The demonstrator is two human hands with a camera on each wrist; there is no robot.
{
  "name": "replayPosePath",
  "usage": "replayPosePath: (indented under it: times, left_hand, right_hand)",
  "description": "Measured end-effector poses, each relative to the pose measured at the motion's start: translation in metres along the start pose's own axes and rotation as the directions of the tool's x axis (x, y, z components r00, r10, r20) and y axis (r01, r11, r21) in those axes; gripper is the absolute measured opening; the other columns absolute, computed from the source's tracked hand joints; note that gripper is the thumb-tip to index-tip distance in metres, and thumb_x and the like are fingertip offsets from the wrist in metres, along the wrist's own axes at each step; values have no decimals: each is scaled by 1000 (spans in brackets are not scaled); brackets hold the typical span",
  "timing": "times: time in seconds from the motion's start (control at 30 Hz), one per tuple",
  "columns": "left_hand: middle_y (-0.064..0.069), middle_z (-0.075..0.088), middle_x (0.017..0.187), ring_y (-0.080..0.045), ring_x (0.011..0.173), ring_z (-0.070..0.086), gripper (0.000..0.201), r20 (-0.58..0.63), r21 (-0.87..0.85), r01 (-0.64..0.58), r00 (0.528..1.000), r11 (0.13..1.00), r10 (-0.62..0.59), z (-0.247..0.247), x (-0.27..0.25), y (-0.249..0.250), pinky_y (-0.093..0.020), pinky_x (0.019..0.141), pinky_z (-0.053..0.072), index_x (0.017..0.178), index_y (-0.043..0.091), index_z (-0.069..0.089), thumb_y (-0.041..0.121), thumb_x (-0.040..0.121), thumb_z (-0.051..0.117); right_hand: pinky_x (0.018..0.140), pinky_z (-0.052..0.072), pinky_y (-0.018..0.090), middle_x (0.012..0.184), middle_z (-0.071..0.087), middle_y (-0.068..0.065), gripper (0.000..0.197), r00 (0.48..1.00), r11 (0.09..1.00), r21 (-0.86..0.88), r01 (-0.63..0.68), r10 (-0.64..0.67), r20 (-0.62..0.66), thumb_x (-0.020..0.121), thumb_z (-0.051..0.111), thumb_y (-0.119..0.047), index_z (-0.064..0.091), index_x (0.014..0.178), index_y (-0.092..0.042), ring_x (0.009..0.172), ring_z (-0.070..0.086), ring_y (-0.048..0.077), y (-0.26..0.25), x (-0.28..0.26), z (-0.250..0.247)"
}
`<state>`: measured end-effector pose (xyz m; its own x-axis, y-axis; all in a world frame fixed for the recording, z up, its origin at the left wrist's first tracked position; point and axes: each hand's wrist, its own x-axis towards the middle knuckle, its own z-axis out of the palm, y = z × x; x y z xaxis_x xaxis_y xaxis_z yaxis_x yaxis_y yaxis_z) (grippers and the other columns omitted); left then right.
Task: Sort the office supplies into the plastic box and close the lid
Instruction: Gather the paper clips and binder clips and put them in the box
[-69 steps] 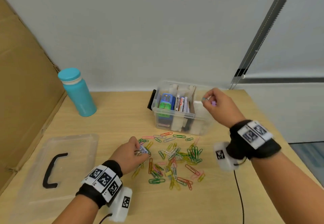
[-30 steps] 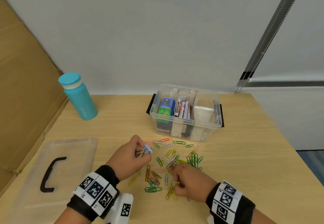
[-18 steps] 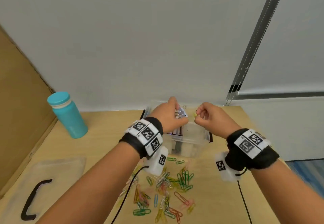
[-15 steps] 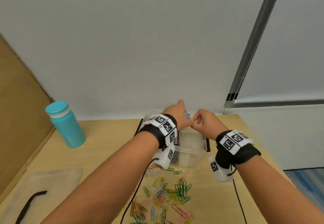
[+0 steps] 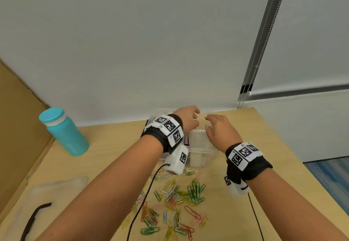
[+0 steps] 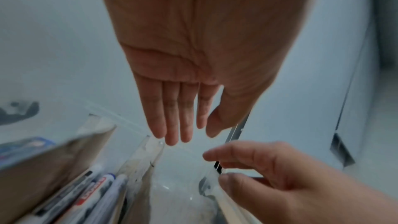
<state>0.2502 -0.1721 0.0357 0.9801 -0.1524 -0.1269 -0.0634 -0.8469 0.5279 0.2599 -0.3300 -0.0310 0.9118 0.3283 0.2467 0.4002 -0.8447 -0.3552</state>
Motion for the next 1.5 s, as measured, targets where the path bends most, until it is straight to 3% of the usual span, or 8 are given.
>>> replayPosePath:
  times: [0.33, 0.57, 0.67, 1.0, 1.17, 1.27, 1.37, 1.5]
  left_hand:
    - [13, 56, 116, -2, 103, 56, 33, -411, -249, -91, 911, 964, -21, 28, -164, -100, -20, 86, 48, 120, 26, 56, 11, 91, 55]
    - [0, 47, 130, -20, 118, 47, 41, -269, 60, 316, 919, 947, -290, 52, -218, -182, -31, 101, 40, 131, 22, 49, 24, 90, 56]
    - [2, 52, 115, -16, 100, 56, 42, -187, 9, 434, 886, 901, -425, 54, -233, -193, -27, 87, 45, 128, 21, 49, 24, 88, 60]
    - [9, 55, 81, -6, 67, 50, 31, 123, -172, 415, 909, 893, -399, 87, -244, -183, -24, 74, 48, 82, 33, 49, 18, 72, 75]
    - [8, 54, 77, -4, 61, 48, 28, 151, -228, 323, 944, 918, -295, 103, -231, -169, -17, 67, 43, 80, 30, 49, 14, 76, 70]
    - [7, 56, 95, -5, 81, 55, 18, 1, -177, 291, 955, 940, -296, 89, -220, -170, -15, 76, 45, 96, 29, 54, 19, 84, 62]
    - [-1, 48, 127, -19, 117, 47, 41, -201, 13, 410, 894, 912, -399, 66, -209, -183, -32, 100, 42, 131, 20, 46, 29, 92, 52]
    - [-10, 35, 146, -29, 132, 35, 51, -66, 54, 545, 838, 837, -542, 64, -209, -187, -38, 109, 35, 144, 12, 28, 26, 97, 41]
  right_hand:
    - [104, 32, 21, 123, 54, -7, 31, 950, 945, 135, 297, -278, -142, 89, 48, -17, 59, 118, -18, 119, 44, 11, -60, -109, 1]
    - [78, 48, 24, 108, 57, -11, 23, 910, 932, 109, 345, -361, 202, 90, 52, -25, 59, 113, -25, 101, 51, 10, -74, -148, 32]
    - [76, 48, 25, 108, 52, -12, 32, 876, 961, 56, 270, -269, 399, 89, 54, -44, 55, 116, -27, 96, 52, 8, -70, -151, 37]
    - [78, 45, 28, 114, 44, -3, 78, 739, 997, -56, -61, 83, 669, 56, 84, -48, 40, 116, -23, 98, 55, 18, -59, -171, 54]
    - [75, 44, 21, 98, 45, -9, 46, 775, 980, 163, -113, -16, 632, 72, 78, -34, 48, 105, -25, 85, 51, 10, -68, -170, 70]
    - [73, 47, 20, 91, 48, -9, 23, 854, 963, 241, -124, -20, 520, 83, 67, -28, 52, 101, -28, 79, 52, 9, -65, -156, 63]
    - [97, 43, 29, 118, 47, -1, 33, 919, 992, 58, -113, 82, 386, 93, 54, -33, 49, 122, -20, 112, 49, 18, -54, -137, 58]
    - [120, 14, 39, 158, 2, 15, 75, 793, 974, -123, -189, 225, 566, 97, 33, -51, 9, 150, -4, 146, 4, 34, -55, -136, 71]
